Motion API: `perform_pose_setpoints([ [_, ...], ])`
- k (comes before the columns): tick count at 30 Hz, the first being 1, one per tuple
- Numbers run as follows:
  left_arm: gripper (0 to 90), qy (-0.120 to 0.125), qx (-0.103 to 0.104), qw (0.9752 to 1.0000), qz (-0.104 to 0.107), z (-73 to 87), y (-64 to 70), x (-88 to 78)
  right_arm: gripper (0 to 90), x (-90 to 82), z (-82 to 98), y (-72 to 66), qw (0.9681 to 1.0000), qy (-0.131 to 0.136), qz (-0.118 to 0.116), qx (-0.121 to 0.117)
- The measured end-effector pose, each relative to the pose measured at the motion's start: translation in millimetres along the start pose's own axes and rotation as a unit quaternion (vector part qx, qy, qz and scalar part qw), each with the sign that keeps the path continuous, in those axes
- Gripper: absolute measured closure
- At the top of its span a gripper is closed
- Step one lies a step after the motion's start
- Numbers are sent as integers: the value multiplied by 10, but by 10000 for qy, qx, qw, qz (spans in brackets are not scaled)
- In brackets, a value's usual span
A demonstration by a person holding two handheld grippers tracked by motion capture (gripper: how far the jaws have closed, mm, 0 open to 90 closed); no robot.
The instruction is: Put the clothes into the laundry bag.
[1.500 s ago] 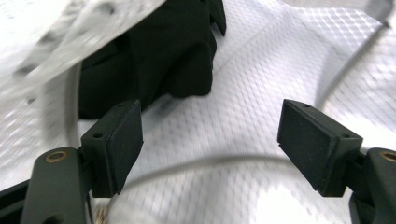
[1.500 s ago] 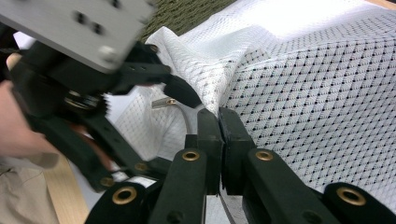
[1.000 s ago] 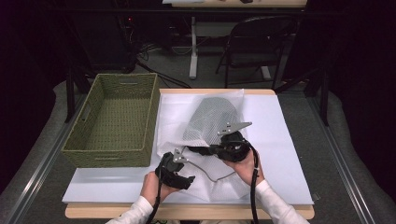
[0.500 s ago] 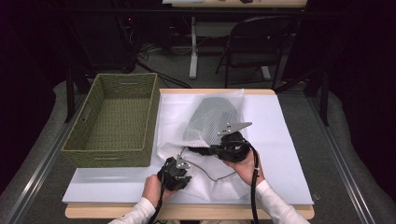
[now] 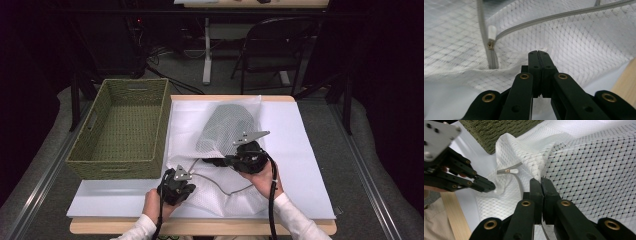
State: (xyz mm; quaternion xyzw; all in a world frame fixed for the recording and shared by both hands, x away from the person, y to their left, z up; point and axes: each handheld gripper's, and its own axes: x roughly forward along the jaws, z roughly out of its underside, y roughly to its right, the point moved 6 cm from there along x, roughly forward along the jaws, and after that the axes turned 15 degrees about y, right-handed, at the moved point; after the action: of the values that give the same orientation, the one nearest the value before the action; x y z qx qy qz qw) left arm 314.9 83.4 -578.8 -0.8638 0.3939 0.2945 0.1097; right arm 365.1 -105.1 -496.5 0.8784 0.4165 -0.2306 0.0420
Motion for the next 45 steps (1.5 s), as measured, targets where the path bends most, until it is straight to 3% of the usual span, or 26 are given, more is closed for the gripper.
perform_pose_setpoints([
  [5,897,230,-17,9996,-153,51,-50,-248,888,-7,4,1,10000,-19,2,-4],
  [13,896,415,-541,9974,-248,215,-164,-542,887,1,15,-46,9999,-119,-34,-96],
  [16,894,232,-754,9965,-272,333,-185,-592,887,3,32,-52,9998,-162,-38,-81],
  [19,837,-122,-957,9949,-288,453,-208,-624,888,15,56,-63,9997,-232,-64,-83],
  [22,765,-208,-971,9946,-293,475,-228,-664,887,23,70,-66,9996,-272,-66,-95],
  [26,525,-152,-582,9969,-505,369,-190,-688,887,37,85,-67,9995,-302,-81,-108],
  [28,470,-155,-240,9983,-503,295,-124,-630,887,42,86,-70,9994,-309,-70,-108],
  [32,421,-382,133,9984,-397,225,3,-389,888,45,95,-70,9994,-328,-55,-127],
  [36,492,-889,174,9949,-437,291,-33,-229,887,38,103,-71,9994,-328,-57,-95],
  [37,513,-934,106,9947,-418,308,-47,-223,887,37,106,-69,9994,-328,-56,-93],
  [41,732,-832,6,9954,-469,349,-122,-274,887,37,117,-58,9993,-345,-67,-106],
  [45,839,-625,13,9962,-606,352,-176,-332,887,36,117,-64,9992,-373,-70,-120],
])
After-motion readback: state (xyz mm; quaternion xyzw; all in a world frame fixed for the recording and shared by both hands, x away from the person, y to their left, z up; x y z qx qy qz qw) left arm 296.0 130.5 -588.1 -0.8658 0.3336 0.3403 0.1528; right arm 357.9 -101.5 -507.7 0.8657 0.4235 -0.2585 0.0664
